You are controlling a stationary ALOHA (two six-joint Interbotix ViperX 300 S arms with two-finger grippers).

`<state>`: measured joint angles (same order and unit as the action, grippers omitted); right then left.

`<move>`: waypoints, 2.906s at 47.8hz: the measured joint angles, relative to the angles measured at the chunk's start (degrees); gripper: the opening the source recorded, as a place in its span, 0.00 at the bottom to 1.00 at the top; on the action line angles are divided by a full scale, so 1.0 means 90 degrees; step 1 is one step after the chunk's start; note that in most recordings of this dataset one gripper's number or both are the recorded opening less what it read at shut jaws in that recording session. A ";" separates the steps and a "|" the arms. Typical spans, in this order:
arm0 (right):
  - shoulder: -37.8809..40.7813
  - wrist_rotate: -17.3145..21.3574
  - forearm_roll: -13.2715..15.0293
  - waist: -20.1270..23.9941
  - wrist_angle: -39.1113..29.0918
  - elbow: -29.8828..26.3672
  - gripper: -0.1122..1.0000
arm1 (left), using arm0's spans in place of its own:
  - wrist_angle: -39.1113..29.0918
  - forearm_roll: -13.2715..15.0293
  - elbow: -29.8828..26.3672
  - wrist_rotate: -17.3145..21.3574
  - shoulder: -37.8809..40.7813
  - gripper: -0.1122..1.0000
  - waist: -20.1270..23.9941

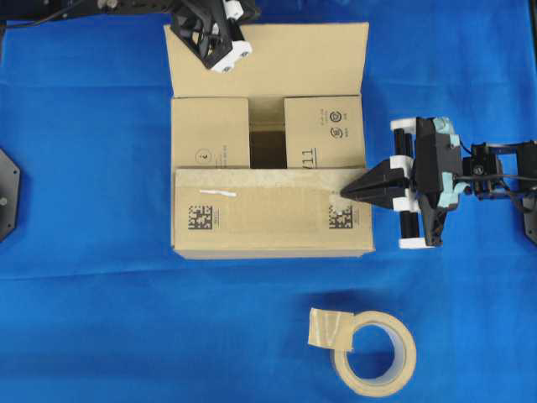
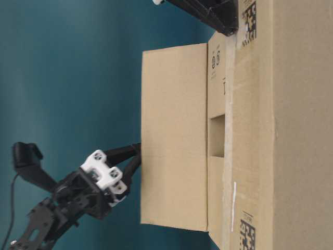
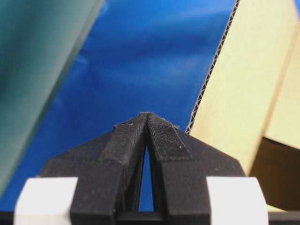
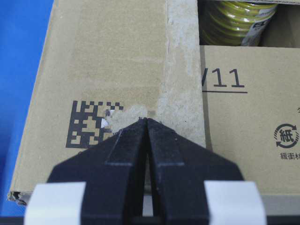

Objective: Close the cardboard box.
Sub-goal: 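Fold the back flap down toward the front flap with the left gripper, then press both top flaps down along the seam with both grippers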

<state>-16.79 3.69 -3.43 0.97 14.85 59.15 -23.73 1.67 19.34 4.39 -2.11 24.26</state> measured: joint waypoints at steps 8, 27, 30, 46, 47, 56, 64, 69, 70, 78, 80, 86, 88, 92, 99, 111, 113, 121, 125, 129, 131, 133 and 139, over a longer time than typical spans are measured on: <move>0.0000 -0.0010 0.0000 0.0000 0.0000 0.0000 0.10 | -0.0107 0.0000 0.0078 0.0020 -0.0244 0.11 -0.0381; 0.0000 -0.0029 0.0010 0.0000 0.0000 -0.0010 0.10 | -0.0176 0.0020 0.0732 -0.0586 -0.0566 0.11 -0.1172; 0.0000 -0.0039 0.0000 0.0000 0.0010 -0.0020 0.10 | -0.0127 0.0020 0.0859 -0.0664 -0.0625 0.11 -0.1289; 0.0000 -0.0049 0.0000 -0.0020 0.0059 -0.0029 0.10 | 0.0820 0.0020 0.1729 -0.1074 -0.0684 0.11 -0.1680; 0.0000 -0.0049 0.0010 -0.0029 0.0059 -0.0039 0.10 | 0.0898 0.0020 0.1777 -0.1104 -0.0674 0.11 -0.1680; 0.0000 -0.0049 0.0000 -0.0107 0.0059 -0.0039 0.10 | 0.1475 0.0029 0.2197 -0.1455 -0.0586 0.11 -0.1787; 0.0000 -0.0049 0.0000 -0.0215 0.0059 -0.0039 0.10 | 0.1670 0.0020 0.2383 -0.1631 -0.0586 0.11 -0.1846; 0.0000 -0.0059 0.0000 -0.0293 0.0107 -0.0039 0.10 | 0.1699 0.0020 0.2402 -0.1641 -0.0596 0.11 -0.1865; 0.0010 -0.0059 0.0000 -0.0313 0.0107 -0.0039 0.10 | 0.1699 0.0020 0.2402 -0.1631 -0.0586 0.11 -0.1875; 0.0000 -0.0059 0.0010 -0.0469 0.0166 -0.0039 0.10 | 0.1719 0.0029 0.2402 -0.1650 -0.0586 0.11 -0.1895; 0.0010 -0.0059 0.0010 -0.0479 0.0166 -0.0039 0.10 | 0.1729 0.0020 0.2402 -0.1650 -0.0586 0.11 -0.1895; 0.0000 -0.0068 0.0010 -0.0527 0.0166 -0.0039 0.10 | 0.1758 0.0029 0.2412 -0.1650 -0.0586 0.11 -0.1895; 0.0000 -0.0059 0.0010 -0.0527 0.0166 -0.0039 0.10 | 0.1748 0.0029 0.2412 -0.1650 -0.0586 0.11 -0.1895; 0.0010 -0.0068 0.0010 -0.0557 0.0166 -0.0039 0.10 | 0.1758 0.0020 0.2412 -0.1650 -0.0586 0.11 -0.1895; 0.0010 -0.0068 0.0010 -0.0605 0.0146 -0.0039 0.10 | 0.1758 0.0020 0.2412 -0.1650 -0.0586 0.11 -0.1904; 0.0078 -0.0068 0.0000 -0.0635 0.0117 0.0010 0.10 | 0.1816 0.0029 0.2451 -0.1631 -0.0605 0.11 -0.1924; 0.0107 -0.0068 0.0010 -0.0635 0.0117 0.0010 0.10 | 0.1855 0.0029 0.2471 -0.1621 -0.0605 0.11 -0.1934; 0.0186 -0.0068 0.0010 -0.0645 0.0098 0.0010 0.10 | 0.2363 0.0029 0.2715 -0.1563 -0.0732 0.11 -0.1953; 0.0195 -0.0068 0.0010 -0.0645 0.0098 0.0010 0.10 | 0.2744 0.0020 0.2930 -0.1543 -0.0859 0.11 -0.1973; 0.0195 -0.0068 0.0010 -0.0654 0.0098 0.0010 0.10 | 0.3135 0.0029 0.3164 -0.1533 -0.1035 0.11 -0.1973; 0.0205 -0.0068 0.0010 -0.0645 0.0098 0.0000 0.10 | 0.3320 0.0029 0.3301 -0.1523 -0.1133 0.11 -0.1982; 0.0205 -0.0068 0.0010 -0.0645 0.0098 0.0000 0.10 | 0.3486 0.0020 0.3408 -0.1523 -0.1240 0.11 -0.1992; 0.0205 -0.0068 0.0010 -0.0645 0.0107 0.0010 0.10 | 0.4141 0.0020 0.3838 -0.1484 -0.1592 0.11 -0.2031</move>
<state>-14.94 3.08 -3.34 -4.83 15.82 59.24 13.54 1.85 53.88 -8.96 -16.44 5.98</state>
